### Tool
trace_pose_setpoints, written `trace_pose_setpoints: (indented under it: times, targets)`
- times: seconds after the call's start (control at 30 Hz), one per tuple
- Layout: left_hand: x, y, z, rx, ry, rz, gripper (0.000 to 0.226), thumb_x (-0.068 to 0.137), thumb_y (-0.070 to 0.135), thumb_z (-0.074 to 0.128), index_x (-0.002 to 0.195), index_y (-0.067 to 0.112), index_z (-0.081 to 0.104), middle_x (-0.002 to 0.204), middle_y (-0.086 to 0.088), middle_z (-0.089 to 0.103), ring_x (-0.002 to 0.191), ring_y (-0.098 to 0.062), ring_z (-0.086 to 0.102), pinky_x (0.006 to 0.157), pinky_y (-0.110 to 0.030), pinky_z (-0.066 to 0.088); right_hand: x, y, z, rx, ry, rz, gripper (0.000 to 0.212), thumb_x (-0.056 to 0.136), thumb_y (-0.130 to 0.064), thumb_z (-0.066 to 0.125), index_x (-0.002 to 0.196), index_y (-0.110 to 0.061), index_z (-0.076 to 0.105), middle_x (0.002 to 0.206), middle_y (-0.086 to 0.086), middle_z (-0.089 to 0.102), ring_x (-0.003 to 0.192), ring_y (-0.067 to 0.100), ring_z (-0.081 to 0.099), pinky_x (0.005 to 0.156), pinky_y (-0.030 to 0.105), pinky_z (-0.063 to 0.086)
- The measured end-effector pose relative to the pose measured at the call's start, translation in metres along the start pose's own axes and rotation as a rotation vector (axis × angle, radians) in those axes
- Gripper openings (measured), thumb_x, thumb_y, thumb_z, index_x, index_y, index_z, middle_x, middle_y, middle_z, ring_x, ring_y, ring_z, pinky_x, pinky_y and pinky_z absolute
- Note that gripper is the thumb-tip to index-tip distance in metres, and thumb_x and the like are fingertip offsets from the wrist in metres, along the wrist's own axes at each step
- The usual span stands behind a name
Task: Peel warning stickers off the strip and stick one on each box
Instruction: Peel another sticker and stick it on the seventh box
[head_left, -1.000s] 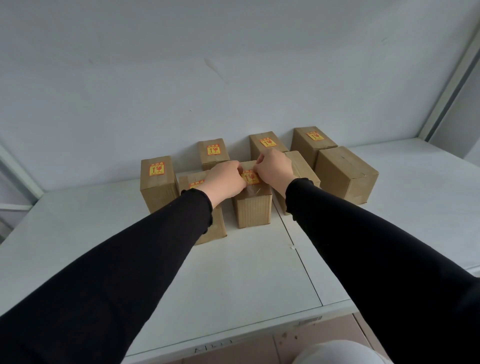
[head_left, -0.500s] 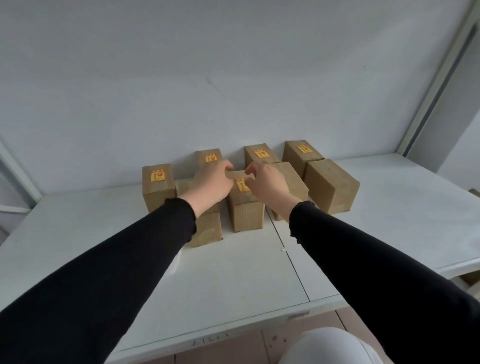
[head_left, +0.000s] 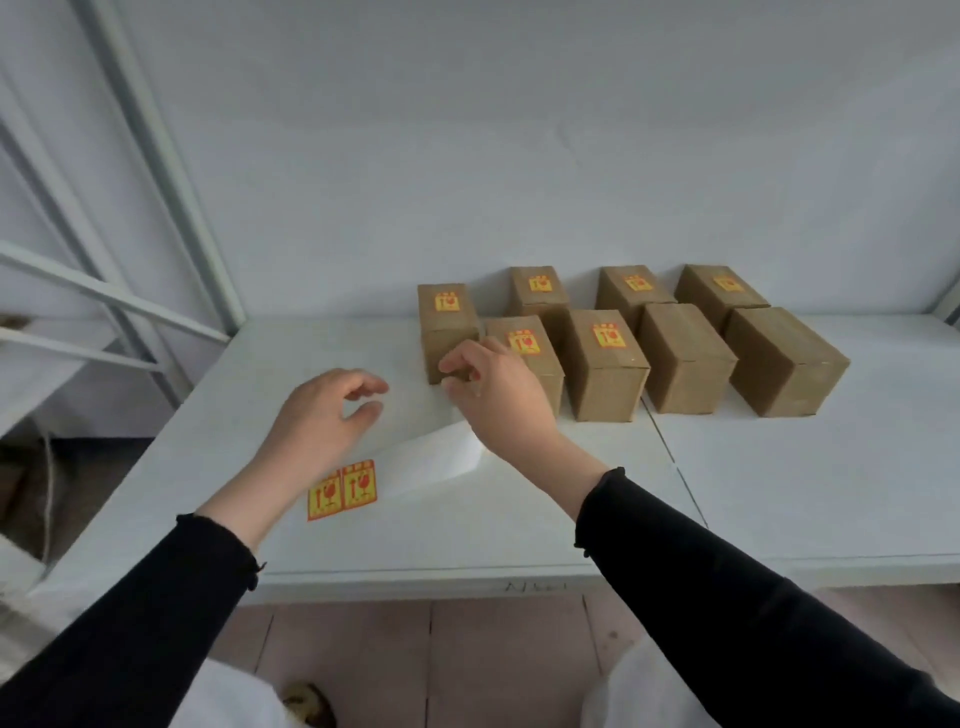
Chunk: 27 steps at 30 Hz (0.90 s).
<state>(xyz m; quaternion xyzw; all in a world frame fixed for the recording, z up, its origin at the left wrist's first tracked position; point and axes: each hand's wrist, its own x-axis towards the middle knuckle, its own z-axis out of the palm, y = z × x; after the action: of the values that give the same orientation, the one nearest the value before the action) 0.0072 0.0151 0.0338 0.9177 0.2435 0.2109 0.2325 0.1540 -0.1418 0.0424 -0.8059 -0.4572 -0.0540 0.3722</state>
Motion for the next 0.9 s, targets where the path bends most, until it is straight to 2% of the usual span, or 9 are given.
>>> trace_pose_setpoints:
  times: [0.1, 0.2, 0.33, 0.43, 0.53, 0.63, 0.7, 0.8, 0.9]
  targets:
    - [-0.018, -0.039, 0.001, 0.031, -0.028, -0.105, 0.023, 0.091, 0.016, 0.068, 0.113, 0.02, 0.069, 0.112, 0.0, 0.068, 0.103, -0.015, 0.062, 0.084, -0.025, 0.041, -0.015, -0.011, 0.037, 0.043, -0.08, -0.013, 0.017, 0.096, -0.027, 0.06, 0.11, -0.024, 0.067, 0.11, -0.006, 0.063, 0.099, 0.014, 0.058, 0.08, 0.03, 0.051]
    - [-0.028, -0.07, 0.011, 0.13, -0.179, -0.2, 0.037, 0.091, 0.024, 0.069, 0.126, 0.019, 0.062, 0.124, -0.004, 0.062, 0.116, -0.021, 0.058, 0.087, -0.027, 0.04, -0.029, -0.012, 0.073, 0.096, -0.208, 0.011, 0.019, 0.096, -0.02, 0.06, 0.114, -0.019, 0.067, 0.111, -0.001, 0.064, 0.099, 0.015, 0.061, 0.08, 0.026, 0.048]
    - [-0.028, -0.081, 0.025, 0.23, -0.355, -0.24, 0.056, 0.089, 0.035, 0.07, 0.138, 0.018, 0.05, 0.131, -0.006, 0.054, 0.123, -0.024, 0.048, 0.099, -0.034, 0.042, -0.038, -0.008, 0.107, 0.029, -0.366, 0.003, 0.031, 0.093, -0.02, 0.061, 0.124, -0.018, 0.061, 0.116, 0.003, 0.064, 0.104, 0.021, 0.059, 0.084, 0.032, 0.05]
    - [-0.021, -0.077, 0.029, 0.297, -0.403, -0.265, 0.052, 0.085, 0.038, 0.072, 0.128, 0.02, 0.05, 0.119, -0.003, 0.055, 0.115, -0.024, 0.049, 0.095, -0.04, 0.046, -0.037, -0.005, 0.116, -0.032, -0.415, 0.028, 0.04, 0.09, -0.022, 0.065, 0.129, -0.018, 0.056, 0.12, 0.004, 0.06, 0.108, 0.023, 0.057, 0.086, 0.035, 0.05]
    - [-0.014, -0.077, 0.028, 0.296, -0.47, -0.34, 0.039, 0.082, 0.039, 0.077, 0.109, 0.022, 0.054, 0.106, 0.0, 0.058, 0.104, -0.024, 0.055, 0.083, -0.036, 0.049, -0.036, -0.001, 0.117, -0.033, -0.402, 0.04, 0.037, 0.093, -0.024, 0.063, 0.129, -0.02, 0.056, 0.122, 0.001, 0.059, 0.107, 0.019, 0.057, 0.083, 0.029, 0.048]
    - [-0.012, -0.08, 0.028, 0.143, -0.525, -0.388, 0.022, 0.081, 0.03, 0.079, 0.09, 0.023, 0.06, 0.095, 0.001, 0.065, 0.088, -0.02, 0.062, 0.069, -0.029, 0.045, -0.038, 0.003, 0.113, -0.002, -0.383, 0.041, 0.034, 0.095, -0.023, 0.062, 0.128, -0.019, 0.057, 0.121, -0.001, 0.059, 0.099, 0.013, 0.056, 0.077, 0.024, 0.043]
    - [-0.014, -0.078, 0.025, -0.101, -0.474, -0.399, 0.013, 0.084, 0.017, 0.077, 0.084, 0.02, 0.064, 0.086, -0.001, 0.069, 0.079, -0.018, 0.063, 0.068, -0.028, 0.044, -0.039, 0.004, 0.107, 0.025, -0.349, 0.027, 0.03, 0.095, -0.022, 0.062, 0.125, -0.018, 0.059, 0.117, 0.0, 0.06, 0.093, 0.011, 0.056, 0.076, 0.026, 0.046]
    - [-0.019, -0.062, 0.013, -0.513, -0.362, -0.409, 0.008, 0.092, 0.008, 0.068, 0.086, 0.014, 0.067, 0.076, -0.001, 0.069, 0.069, -0.014, 0.062, 0.064, -0.024, 0.046, -0.036, 0.003, 0.093, 0.089, -0.234, 0.003, 0.022, 0.094, -0.024, 0.065, 0.115, -0.017, 0.064, 0.104, -0.002, 0.061, 0.086, 0.013, 0.06, 0.073, 0.027, 0.049]
    - [-0.027, -0.041, 0.002, -0.72, -0.335, -0.389, 0.007, 0.096, 0.014, 0.062, 0.096, 0.012, 0.069, 0.081, -0.002, 0.072, 0.07, -0.01, 0.064, 0.068, -0.022, 0.049, -0.032, -0.001, 0.076, 0.139, -0.1, -0.022, 0.02, 0.09, -0.029, 0.07, 0.107, -0.02, 0.066, 0.098, -0.006, 0.059, 0.083, 0.01, 0.057, 0.066, 0.019, 0.044]
